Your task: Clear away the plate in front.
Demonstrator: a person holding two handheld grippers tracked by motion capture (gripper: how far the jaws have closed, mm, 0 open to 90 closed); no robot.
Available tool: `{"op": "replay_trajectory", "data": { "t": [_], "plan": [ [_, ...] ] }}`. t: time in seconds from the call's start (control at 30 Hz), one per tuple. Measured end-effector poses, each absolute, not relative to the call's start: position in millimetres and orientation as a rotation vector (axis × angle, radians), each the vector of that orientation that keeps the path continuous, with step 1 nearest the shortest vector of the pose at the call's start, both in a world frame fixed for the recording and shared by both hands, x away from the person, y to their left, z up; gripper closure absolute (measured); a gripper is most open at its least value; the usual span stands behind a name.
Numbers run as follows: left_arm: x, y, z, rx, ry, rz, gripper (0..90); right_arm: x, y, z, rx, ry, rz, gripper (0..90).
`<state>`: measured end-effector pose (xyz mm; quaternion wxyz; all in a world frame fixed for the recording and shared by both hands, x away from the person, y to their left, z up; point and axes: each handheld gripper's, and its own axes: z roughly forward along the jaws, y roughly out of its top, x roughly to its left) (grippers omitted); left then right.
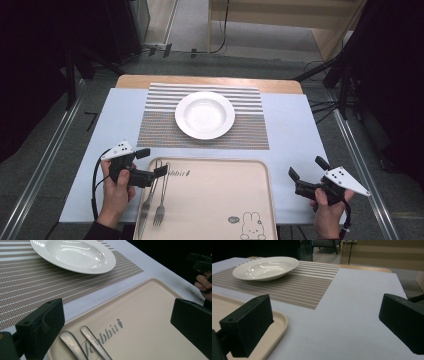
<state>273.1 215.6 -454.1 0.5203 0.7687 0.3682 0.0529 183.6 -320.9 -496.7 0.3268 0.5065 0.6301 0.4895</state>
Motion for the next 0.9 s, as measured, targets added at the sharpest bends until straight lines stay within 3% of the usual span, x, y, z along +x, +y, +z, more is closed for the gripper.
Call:
{"op": "replay_trajectory", "data": {
  "t": [0.9],
  "plan": [
    [318.0,207.9,-433.2,1.88,0.893,0.219,0.0,182.9,-318.6,-495.8,1.304,1.659,1.274,0.0]
  ]
}}
